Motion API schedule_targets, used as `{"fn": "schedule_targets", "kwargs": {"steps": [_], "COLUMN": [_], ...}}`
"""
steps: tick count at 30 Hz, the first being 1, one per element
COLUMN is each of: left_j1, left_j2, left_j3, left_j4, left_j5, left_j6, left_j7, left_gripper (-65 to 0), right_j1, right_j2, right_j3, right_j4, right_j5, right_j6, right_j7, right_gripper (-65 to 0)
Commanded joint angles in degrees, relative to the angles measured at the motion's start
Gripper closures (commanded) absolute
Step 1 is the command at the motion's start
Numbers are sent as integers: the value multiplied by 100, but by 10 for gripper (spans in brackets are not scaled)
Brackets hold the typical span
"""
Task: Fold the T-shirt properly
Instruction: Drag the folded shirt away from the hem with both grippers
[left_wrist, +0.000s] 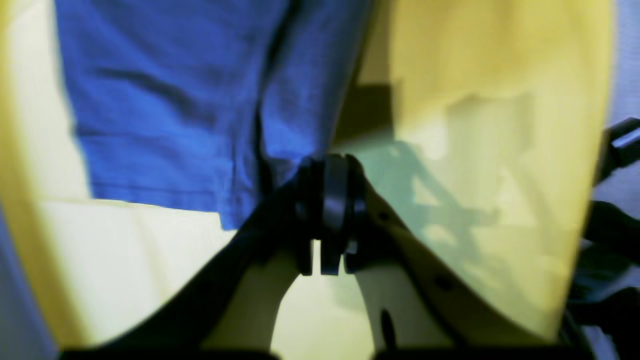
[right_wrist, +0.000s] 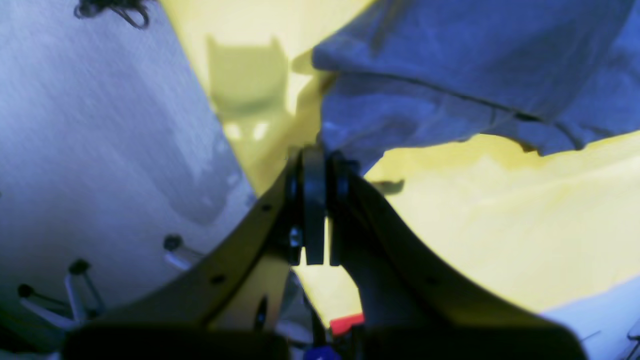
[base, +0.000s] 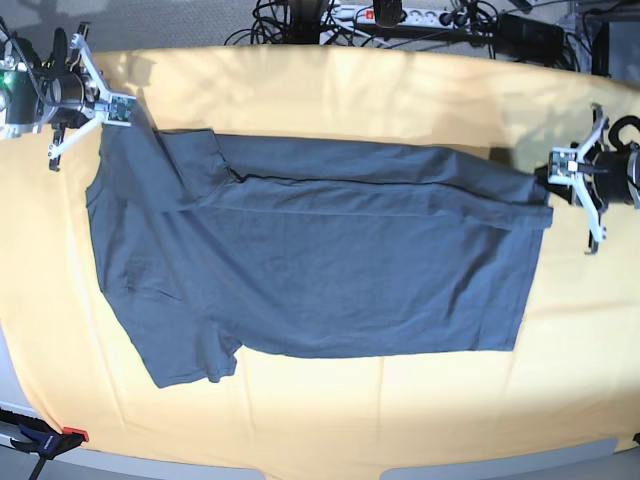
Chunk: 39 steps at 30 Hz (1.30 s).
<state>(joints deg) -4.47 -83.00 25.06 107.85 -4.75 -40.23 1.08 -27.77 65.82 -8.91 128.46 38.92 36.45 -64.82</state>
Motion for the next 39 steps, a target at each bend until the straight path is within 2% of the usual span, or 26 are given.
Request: {"fn": "schedule_targets", "kwargs": {"steps": [1, 4, 8, 13, 15, 31, 34, 39], "left_j1": [-15, 15, 13, -85, -157, -221, -223, -219], "left_j2": [-184, -315, -600, -600, -600, -600, -600, -600], "left_j3": [-85, -85, -85, -85, -85, -85, -85, -85], "left_j4": [31, 31, 31, 31, 31, 4, 4, 79], "left_j5": [-70, -72, -72, -76, -203, -160, -264, -623], "left_j6": [23, 23, 23, 23, 23, 23, 23, 23], "left_j7": [-66, -66, -66, -68, -68, -66, -70, -66], "left_gripper": [0, 0, 0, 0, 0, 0, 0, 0], "right_j1": [-46, -144, -142, -142, -144, -142, -142, -142], "right_j2": [149, 297, 308, 308, 308, 308, 308, 363], "right_j3": [81, 260, 793, 1335, 1355, 1357, 1357, 1357], "right_j4": [142, 210, 208, 168, 129, -638, -638, -638], "right_j5": [-24, -17, -4, 4, 2, -20, -13, 466], "right_j6": [24, 4, -68, -28, 111, 131, 267, 355], "right_j7": [-76, -166, -184, -208, -256, -474, -643, -997], "right_gripper": [0, 0, 0, 0, 0, 0, 0, 0]}}
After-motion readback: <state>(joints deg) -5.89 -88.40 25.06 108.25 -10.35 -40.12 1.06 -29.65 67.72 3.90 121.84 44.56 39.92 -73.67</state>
